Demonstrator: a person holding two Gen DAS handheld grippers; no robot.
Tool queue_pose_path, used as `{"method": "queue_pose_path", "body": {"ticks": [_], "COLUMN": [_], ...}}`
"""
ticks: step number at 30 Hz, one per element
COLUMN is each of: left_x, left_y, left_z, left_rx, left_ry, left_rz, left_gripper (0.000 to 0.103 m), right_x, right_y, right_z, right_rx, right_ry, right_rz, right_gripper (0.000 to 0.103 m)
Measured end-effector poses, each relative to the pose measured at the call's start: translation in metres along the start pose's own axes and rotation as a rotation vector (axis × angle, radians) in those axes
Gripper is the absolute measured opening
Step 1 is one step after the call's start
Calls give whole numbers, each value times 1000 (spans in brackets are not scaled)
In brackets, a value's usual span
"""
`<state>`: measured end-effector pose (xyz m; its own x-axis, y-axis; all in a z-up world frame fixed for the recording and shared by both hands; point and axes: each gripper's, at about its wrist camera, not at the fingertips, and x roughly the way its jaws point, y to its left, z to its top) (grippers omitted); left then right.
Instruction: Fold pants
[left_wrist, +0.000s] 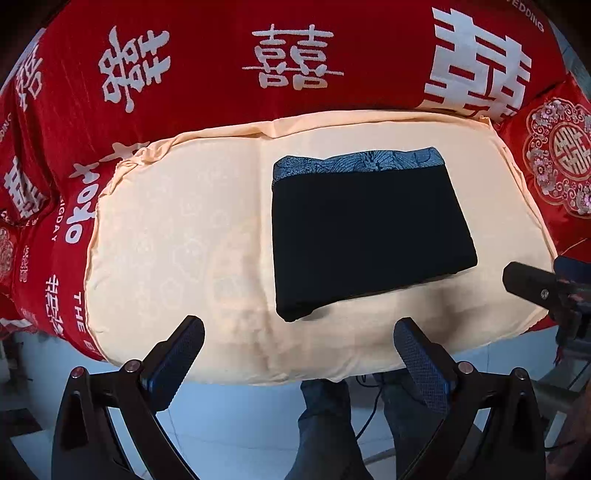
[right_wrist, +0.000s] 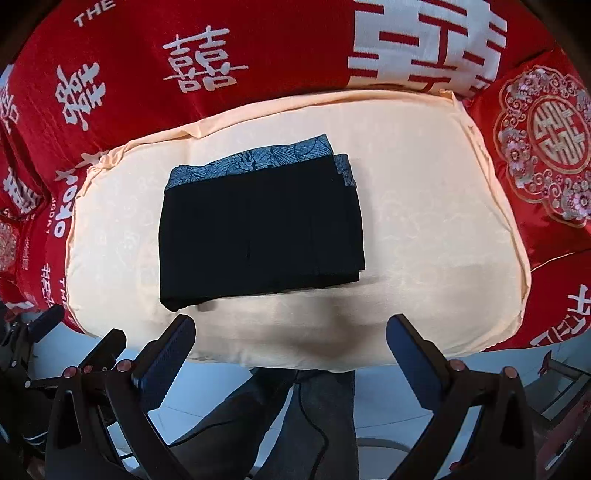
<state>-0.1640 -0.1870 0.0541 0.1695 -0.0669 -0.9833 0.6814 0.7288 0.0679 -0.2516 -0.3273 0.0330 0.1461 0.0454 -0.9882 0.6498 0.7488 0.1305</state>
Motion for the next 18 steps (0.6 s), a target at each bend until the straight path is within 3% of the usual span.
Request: {"method": "queue_pose_path", "body": {"ticks": [18], "left_x": [-9], "left_y": [-5], "left_z": [-4], "left_rx": [-27], "left_ry": [17], "left_rz": [22], "left_gripper": [103], "right_x": [-22], "right_y": [18], "right_z": [-11], "right_rx": [-43], "right_ry": [-51], "right_rz": [-64], "right_gripper": [103]}}
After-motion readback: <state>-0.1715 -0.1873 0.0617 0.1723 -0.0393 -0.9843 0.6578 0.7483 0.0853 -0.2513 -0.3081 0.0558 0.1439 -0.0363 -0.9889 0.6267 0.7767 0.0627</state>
